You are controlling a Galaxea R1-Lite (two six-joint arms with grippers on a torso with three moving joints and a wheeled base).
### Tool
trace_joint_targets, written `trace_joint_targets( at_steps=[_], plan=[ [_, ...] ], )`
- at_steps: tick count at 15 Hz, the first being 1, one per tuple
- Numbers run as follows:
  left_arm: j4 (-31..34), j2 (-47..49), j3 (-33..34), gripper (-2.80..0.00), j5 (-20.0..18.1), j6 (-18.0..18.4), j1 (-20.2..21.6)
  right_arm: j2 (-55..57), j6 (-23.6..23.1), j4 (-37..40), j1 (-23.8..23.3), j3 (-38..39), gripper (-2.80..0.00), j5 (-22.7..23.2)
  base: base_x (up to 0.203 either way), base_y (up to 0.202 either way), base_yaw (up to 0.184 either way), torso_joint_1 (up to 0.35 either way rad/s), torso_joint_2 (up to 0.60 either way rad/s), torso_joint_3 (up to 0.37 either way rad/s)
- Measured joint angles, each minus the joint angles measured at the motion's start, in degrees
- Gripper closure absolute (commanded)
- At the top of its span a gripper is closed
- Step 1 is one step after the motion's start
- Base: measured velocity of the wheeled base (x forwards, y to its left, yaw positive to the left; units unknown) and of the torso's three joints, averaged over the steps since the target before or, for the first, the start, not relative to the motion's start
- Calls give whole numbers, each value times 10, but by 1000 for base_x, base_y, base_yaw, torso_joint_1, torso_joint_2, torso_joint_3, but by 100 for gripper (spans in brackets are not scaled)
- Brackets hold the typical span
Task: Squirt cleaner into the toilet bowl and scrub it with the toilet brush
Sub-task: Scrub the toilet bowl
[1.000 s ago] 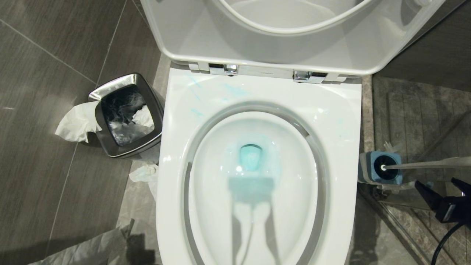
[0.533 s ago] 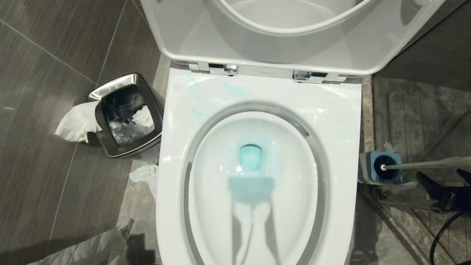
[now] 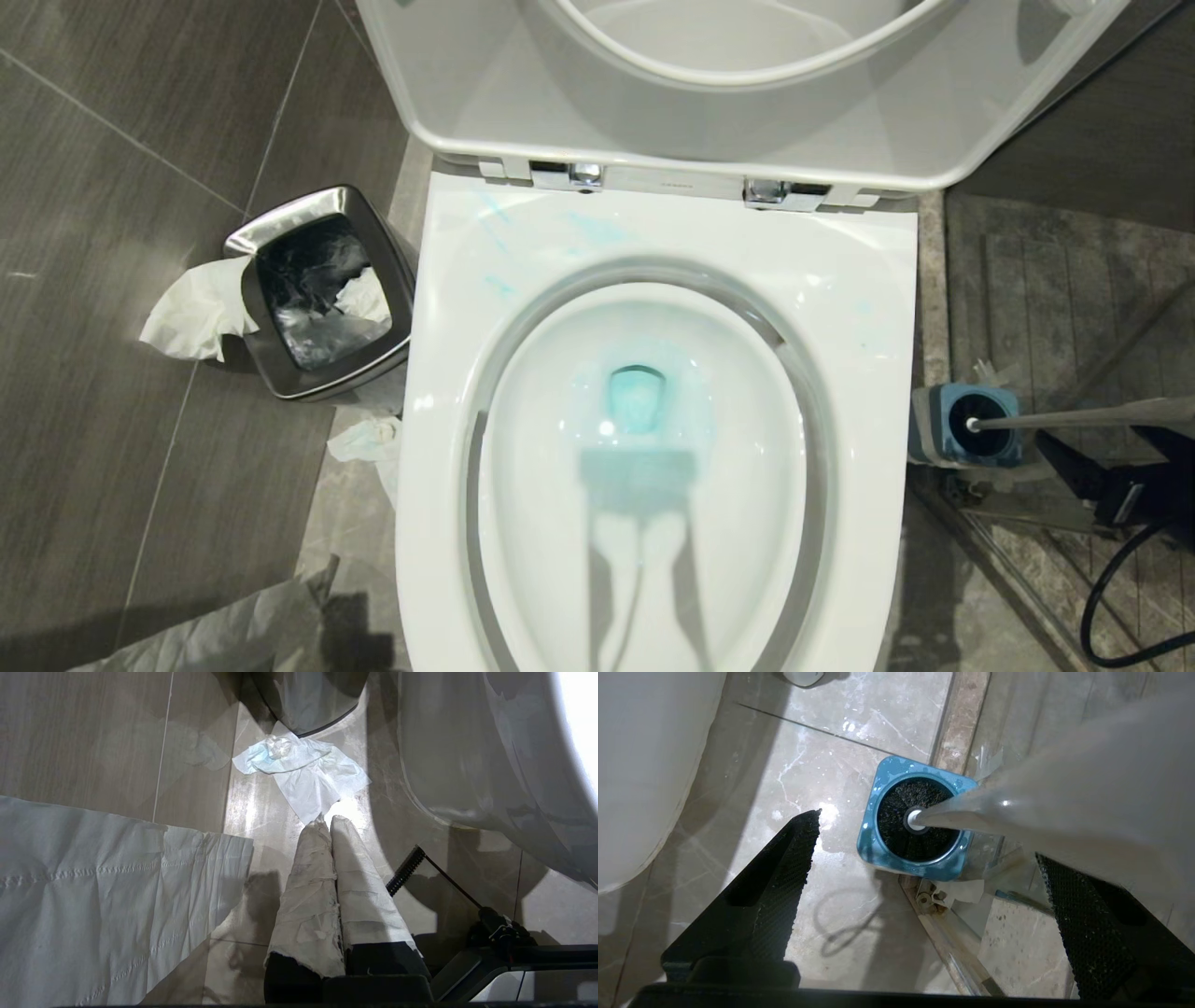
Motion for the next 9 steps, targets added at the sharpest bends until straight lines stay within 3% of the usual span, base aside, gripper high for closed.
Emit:
trace_joint_targets(
  at_steps=[9],
  plan=[
    [0, 0, 0, 0, 0, 0, 0, 15, 2, 0, 0, -55, -280, 2, 0, 0, 0, 0, 0, 0]
  ],
)
